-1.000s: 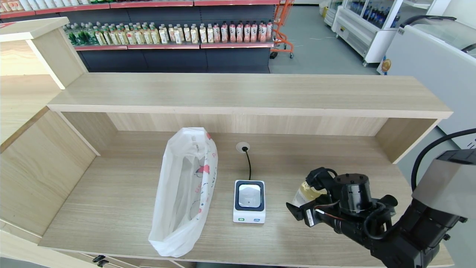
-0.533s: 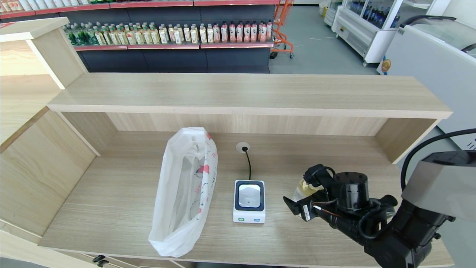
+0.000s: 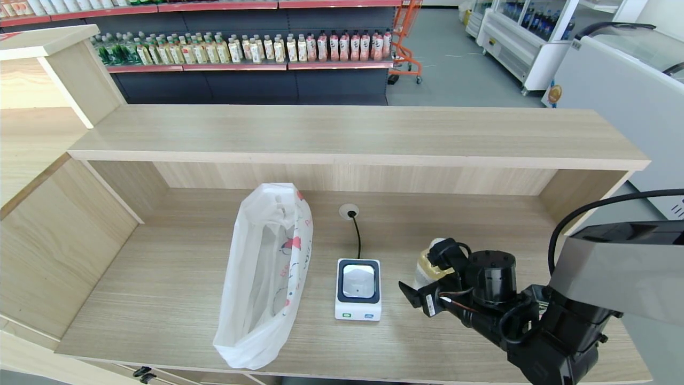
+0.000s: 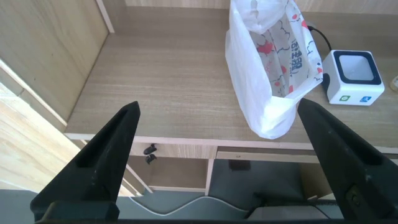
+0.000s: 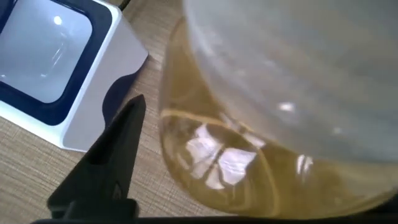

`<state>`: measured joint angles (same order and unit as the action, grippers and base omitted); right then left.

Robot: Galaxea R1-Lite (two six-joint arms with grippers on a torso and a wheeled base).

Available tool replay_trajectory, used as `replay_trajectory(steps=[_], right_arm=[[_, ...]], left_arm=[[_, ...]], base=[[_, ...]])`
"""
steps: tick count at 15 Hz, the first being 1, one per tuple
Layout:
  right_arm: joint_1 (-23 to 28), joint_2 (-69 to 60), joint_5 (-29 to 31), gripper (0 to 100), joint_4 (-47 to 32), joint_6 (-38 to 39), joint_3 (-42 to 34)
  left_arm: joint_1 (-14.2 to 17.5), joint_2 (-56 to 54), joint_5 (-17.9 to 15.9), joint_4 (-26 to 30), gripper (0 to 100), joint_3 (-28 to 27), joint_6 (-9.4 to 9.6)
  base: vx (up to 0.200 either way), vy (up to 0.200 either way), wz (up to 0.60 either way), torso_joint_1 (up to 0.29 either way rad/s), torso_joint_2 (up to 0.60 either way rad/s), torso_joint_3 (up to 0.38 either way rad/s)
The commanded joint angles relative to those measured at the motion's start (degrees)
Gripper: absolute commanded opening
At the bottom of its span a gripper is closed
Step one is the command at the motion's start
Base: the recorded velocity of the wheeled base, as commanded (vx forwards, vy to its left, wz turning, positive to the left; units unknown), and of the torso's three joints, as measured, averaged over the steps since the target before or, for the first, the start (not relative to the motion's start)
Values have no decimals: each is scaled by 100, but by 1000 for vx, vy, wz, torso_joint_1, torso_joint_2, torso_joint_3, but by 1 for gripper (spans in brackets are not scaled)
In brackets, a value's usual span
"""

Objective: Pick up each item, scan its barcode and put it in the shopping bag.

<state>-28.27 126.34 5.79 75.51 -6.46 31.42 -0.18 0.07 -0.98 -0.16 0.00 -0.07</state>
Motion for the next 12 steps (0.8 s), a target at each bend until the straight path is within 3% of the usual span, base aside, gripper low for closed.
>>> replay_trajectory(steps=[1, 12], right_arm=[[14, 4, 1, 0, 8, 4, -13], [76, -110, -166, 0, 52, -4, 58]], left_arm=[[1, 1, 1, -2, 100, 0, -1], [1, 1, 1, -2, 100, 0, -1]], base=[[0, 0, 0, 0, 0, 0], [0, 0, 0, 0, 0, 0]])
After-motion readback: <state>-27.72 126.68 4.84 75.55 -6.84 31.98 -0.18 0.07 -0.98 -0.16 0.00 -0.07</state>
